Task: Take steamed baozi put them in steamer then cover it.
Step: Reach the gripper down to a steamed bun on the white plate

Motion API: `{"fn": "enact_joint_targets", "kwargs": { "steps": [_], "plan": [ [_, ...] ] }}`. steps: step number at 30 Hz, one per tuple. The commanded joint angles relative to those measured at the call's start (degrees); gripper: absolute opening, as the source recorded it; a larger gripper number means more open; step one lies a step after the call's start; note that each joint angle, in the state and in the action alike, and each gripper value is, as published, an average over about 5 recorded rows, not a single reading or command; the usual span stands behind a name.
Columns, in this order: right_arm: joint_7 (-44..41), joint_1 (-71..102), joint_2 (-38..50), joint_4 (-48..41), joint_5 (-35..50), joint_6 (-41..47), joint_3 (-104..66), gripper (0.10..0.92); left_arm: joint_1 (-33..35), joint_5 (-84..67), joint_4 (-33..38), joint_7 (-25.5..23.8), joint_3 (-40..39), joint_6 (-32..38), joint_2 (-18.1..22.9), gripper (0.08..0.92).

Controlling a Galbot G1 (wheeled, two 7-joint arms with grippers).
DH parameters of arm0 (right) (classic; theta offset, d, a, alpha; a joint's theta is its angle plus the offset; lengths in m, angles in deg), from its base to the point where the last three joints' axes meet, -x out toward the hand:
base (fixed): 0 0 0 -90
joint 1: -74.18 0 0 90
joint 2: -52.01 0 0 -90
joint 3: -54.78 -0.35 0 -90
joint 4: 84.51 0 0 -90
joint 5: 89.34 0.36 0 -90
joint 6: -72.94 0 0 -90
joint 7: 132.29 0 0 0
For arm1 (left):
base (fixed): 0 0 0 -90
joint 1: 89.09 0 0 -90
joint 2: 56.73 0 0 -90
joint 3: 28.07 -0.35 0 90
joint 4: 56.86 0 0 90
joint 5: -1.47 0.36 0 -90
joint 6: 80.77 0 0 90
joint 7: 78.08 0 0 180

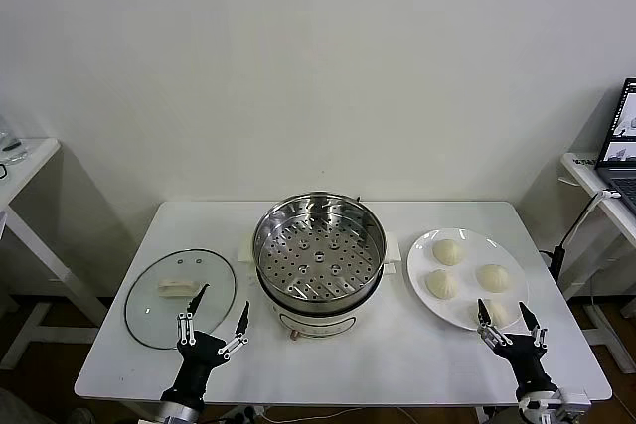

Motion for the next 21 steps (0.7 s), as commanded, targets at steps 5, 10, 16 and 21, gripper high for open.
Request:
{"fn": "enact_joint_targets", "kwargs": {
  "steps": [5, 10, 16, 21],
  "plan": [
    [2.3, -15.3, 8.8, -6.5, 4.9, 5.5, 1.1, 0.823, 1.0, 0.3, 1.5, 0.1, 0.1, 0.2, 0.3, 0.823],
    [0.9, -35.0, 17.0, -18.9, 11.3, 8.4, 13.0, 0.823, 1.9, 0.5, 2.3, 0.1, 0.4, 0.3, 0.8, 0.823],
    [-18.3, -57.9, 22.6, -38.2, 13.6, 5.8, 33.8, 0.823, 2.3, 0.7, 3.2, 0.6, 1.2, 0.1, 1.1, 0.823],
    [-43.3, -73.4, 24.0, -51.1, 3.3, 8.3, 48.6, 0.823, 2.7, 0.8, 3.8, 0.7, 1.6, 0.1, 1.3, 0.823]
  ]
}}
